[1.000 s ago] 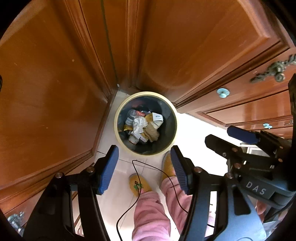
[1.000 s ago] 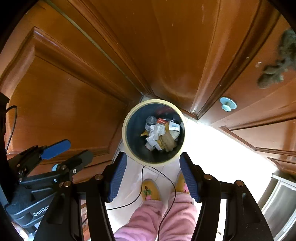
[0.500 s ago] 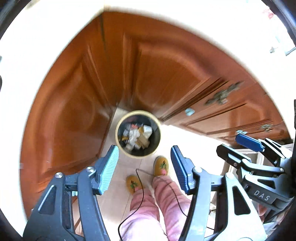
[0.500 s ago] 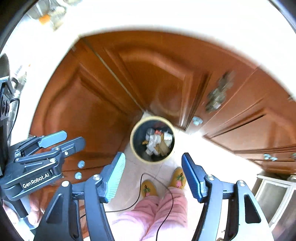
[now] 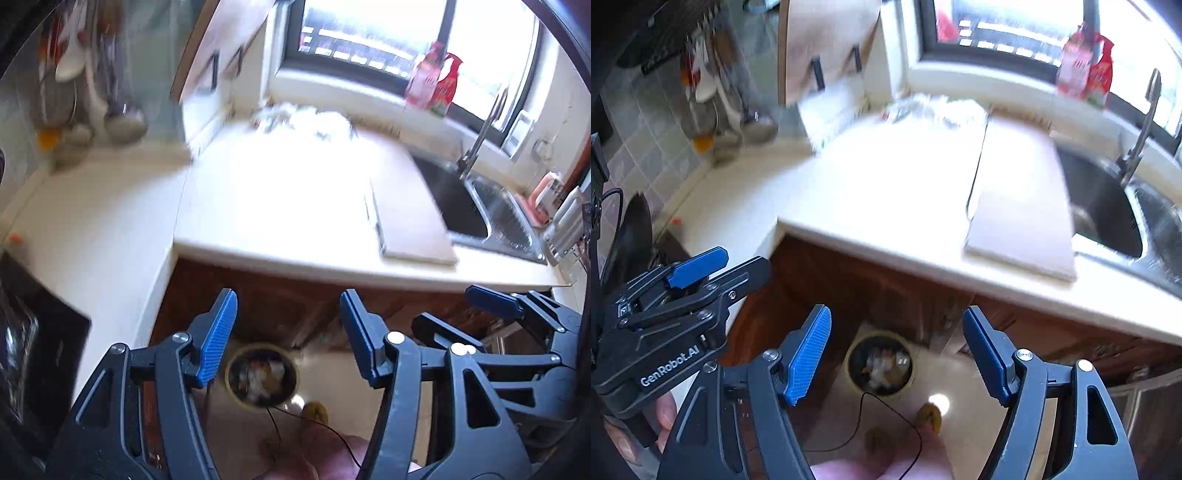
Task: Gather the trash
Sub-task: 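Raise both tools back up to the plastic trash on the counter, then grasp the plastic-wrapped clear container with the right tool while the left tool reaches the snack packet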
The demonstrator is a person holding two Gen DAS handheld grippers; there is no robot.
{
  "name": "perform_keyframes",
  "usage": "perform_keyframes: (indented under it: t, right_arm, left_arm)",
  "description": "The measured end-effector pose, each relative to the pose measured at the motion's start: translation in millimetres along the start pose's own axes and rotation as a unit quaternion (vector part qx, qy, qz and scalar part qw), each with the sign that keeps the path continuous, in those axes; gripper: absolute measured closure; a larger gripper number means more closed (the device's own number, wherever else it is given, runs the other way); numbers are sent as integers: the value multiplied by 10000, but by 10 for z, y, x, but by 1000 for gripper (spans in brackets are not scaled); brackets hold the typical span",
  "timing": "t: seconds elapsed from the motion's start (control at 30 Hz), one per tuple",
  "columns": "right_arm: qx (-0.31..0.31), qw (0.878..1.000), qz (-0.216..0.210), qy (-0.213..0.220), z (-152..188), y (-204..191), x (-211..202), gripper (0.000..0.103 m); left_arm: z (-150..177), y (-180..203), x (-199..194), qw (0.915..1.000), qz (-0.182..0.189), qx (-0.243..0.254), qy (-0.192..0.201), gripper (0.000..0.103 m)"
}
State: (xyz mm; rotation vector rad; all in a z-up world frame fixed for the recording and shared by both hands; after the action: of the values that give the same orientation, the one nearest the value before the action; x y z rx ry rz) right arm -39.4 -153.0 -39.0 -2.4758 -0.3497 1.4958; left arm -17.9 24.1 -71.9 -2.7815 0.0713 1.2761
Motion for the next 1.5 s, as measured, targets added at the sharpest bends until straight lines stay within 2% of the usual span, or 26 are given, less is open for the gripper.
perform_keyframes:
  t: [0.13, 0.23, 0.37, 0.43, 0.5, 0.53, 0.73, 0.87, 1.03, 1.2, 1.3, 1.37, 1.43, 1.5]
  right_arm:
    - [-7, 9992, 42, 393, -273, -18, -384, 20]
    - [-37, 9983, 39, 583, -503, 13, -500, 19]
    - [-27, 9976, -52, 687, -855, 164, -612, 19]
    - [30, 9973, -193, 708, -1097, 321, -549, 19]
    - [100, 9967, -364, 716, -1379, 505, -459, 19]
    - [228, 9974, -418, 542, -1513, 607, -376, 19]
    - [481, 9952, -799, 292, -2399, 1209, 285, 19]
    - [796, 9894, -1214, 39, -2969, 1671, 820, 19]
    - [1056, 9835, -1445, -281, -3524, 2172, 1533, 19]
    - [1341, 9783, -1454, -622, -3944, 2492, 2277, 19]
    - [1816, 9710, -1358, -761, -4134, 2708, 2719, 10]
    - [2189, 9658, -1141, -790, -4209, 2848, 2970, 5]
    - [2600, 9573, -944, -839, -4244, 2980, 3192, 5]
    - [3081, 9429, -881, -909, -4245, 3086, 3398, 4]
  left_arm:
    - [-299, 58, -200, 9995, 85, 52, 299, 47]
    - [-551, 134, -275, 9991, 80, 147, 395, 47]
    - [-910, 208, -146, 9993, 103, 180, 304, 45]
    - [-1081, 250, -35, 9992, 137, 175, 321, 40]
    - [-1230, 309, 117, 9991, 57, 173, 382, 40]
    - [-1334, 335, 204, 9990, -32, 179, 404, 40]
    - [-2061, 518, 816, 9991, -319, 37, 284, 40]
    - [-2479, 622, 1267, 9981, -568, -74, 213, 40]
    - [-2851, 772, 1958, 9961, -884, -56, -45, 40]
    - [-3051, 842, 2596, 9930, -1151, 30, -270, 41]
    - [-3134, 785, 2973, 9906, -1289, 24, -449, 41]
    - [-3176, 730, 3193, 9889, -1371, -31, -574, 41]
    - [-3208, 676, 3351, 9886, -1351, -105, -648, 41]
    - [-3225, 638, 3458, 9884, -1352, -160, -673, 41]
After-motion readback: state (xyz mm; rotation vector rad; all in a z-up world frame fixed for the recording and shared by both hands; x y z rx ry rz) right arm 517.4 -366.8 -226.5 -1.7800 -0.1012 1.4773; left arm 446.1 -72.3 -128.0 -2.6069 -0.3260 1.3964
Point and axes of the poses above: each gripper's, at about its wrist camera, not at the fingertips, and x roughly the way its jaws point, y to its right, z to its underside, the point moved 2 cm from there along x, roughly the way its jaws point, and after that the axes turned 15 degrees about -z, right-handed, at the moved point
